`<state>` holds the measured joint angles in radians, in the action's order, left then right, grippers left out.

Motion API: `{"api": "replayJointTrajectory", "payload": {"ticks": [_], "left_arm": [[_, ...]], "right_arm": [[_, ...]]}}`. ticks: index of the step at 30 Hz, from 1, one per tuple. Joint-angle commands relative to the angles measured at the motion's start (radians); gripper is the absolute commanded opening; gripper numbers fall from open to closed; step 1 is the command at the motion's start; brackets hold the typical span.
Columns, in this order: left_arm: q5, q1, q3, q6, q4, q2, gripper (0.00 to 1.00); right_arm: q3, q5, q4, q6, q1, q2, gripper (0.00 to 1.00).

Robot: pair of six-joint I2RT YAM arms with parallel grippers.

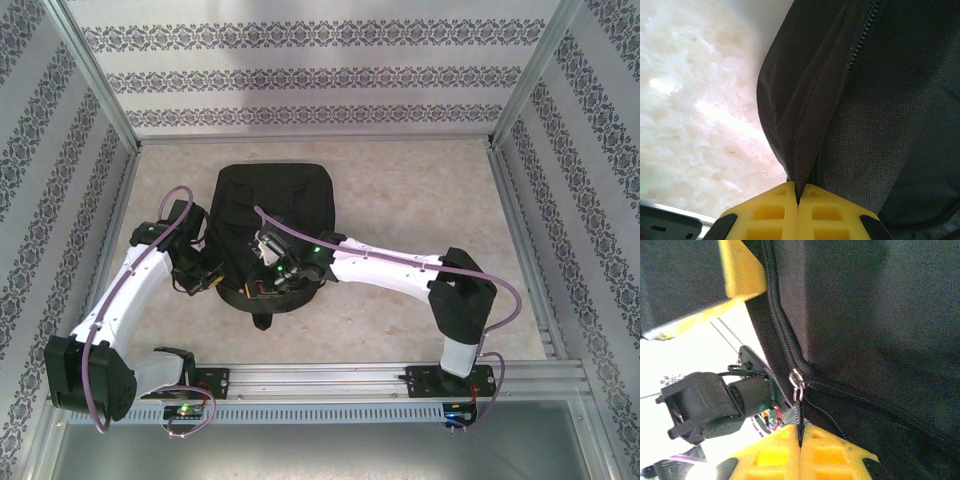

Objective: Pack books, pencil case, and school supplies into a backpack

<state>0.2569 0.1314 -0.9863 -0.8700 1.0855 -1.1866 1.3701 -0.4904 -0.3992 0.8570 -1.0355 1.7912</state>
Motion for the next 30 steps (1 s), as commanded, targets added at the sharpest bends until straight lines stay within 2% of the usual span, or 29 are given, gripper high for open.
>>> {"api": "replayJointTrajectory", "payload": {"ticks": [1,8,17,19,21,24,29,30], "left_arm": [[-0.140,-0.005,-0.037,0.023,0.021,0.021,0.00],[-0.143,-0.006,-0.035,0.023,0.019,0.035,0.00],[-0.211,-0.008,-0.067,0.039,0.035,0.051,0.00],[-0.249,-0.016,-0.102,0.028,0.037,0.052,0.00],[-0.264,-0.027,-0.132,0.019,0.015,0.051,0.00],[-0.317,-0.035,-0.196,-0.005,0.007,0.022,0.11],[-0.376,-0.048,-0.301,-0.013,0.063,-0.016,0.39],[-0.392,-0.052,-0.317,-0.015,0.084,-0.009,0.47]], "right_arm": [[-0.068,-0.009,-0.136,-0.056,0.023,-0.105,0.00],[-0.164,0.000,-0.159,-0.078,0.087,-0.202,0.00],[-0.115,0.053,-0.311,-0.228,0.124,-0.219,0.00],[-0.113,0.026,-0.314,-0.240,0.127,-0.211,0.00],[-0.108,-0.046,-0.257,-0.181,0.123,-0.197,0.00],[-0.076,-0.087,-0.105,-0.047,0.082,-0.164,0.00],[0.075,-0.106,0.134,0.189,0.031,0.017,0.00],[0.111,-0.103,0.164,0.230,0.025,0.054,0.00]]}}
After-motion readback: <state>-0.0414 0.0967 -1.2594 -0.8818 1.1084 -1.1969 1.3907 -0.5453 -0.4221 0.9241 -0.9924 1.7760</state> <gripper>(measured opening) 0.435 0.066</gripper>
